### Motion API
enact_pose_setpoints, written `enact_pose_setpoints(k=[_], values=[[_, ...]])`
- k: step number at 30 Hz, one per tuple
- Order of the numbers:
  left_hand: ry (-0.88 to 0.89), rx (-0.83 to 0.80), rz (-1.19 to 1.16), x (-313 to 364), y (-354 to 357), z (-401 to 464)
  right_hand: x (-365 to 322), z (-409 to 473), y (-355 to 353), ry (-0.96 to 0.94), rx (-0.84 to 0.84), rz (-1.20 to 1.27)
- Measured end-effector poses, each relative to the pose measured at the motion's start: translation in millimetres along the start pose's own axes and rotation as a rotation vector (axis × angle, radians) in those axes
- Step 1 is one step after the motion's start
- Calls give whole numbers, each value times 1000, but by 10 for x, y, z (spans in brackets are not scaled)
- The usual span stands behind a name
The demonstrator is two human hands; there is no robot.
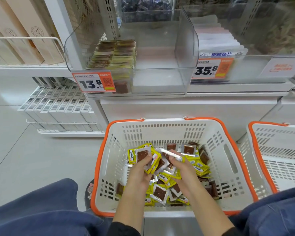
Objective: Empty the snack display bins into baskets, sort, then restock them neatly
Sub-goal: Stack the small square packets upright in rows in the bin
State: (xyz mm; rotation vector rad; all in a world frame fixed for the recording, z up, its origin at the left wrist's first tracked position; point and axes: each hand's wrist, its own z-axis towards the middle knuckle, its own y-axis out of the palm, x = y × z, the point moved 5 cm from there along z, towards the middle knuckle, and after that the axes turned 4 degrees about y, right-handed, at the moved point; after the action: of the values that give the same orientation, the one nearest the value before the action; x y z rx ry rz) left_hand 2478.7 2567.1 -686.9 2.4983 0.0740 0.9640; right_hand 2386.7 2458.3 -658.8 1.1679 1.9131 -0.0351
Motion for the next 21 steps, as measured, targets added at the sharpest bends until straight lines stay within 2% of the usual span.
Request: enact_pose_setpoints(k=[3,7,21], values=[[11,123,43,-85,-12,3,27,-19,10,-35,0,5],[-2,183,13,-107,-15,-18,106,16,11,23,38,82],[104,182,122,-35,3,-116,22,-3,69,-104,-10,35]])
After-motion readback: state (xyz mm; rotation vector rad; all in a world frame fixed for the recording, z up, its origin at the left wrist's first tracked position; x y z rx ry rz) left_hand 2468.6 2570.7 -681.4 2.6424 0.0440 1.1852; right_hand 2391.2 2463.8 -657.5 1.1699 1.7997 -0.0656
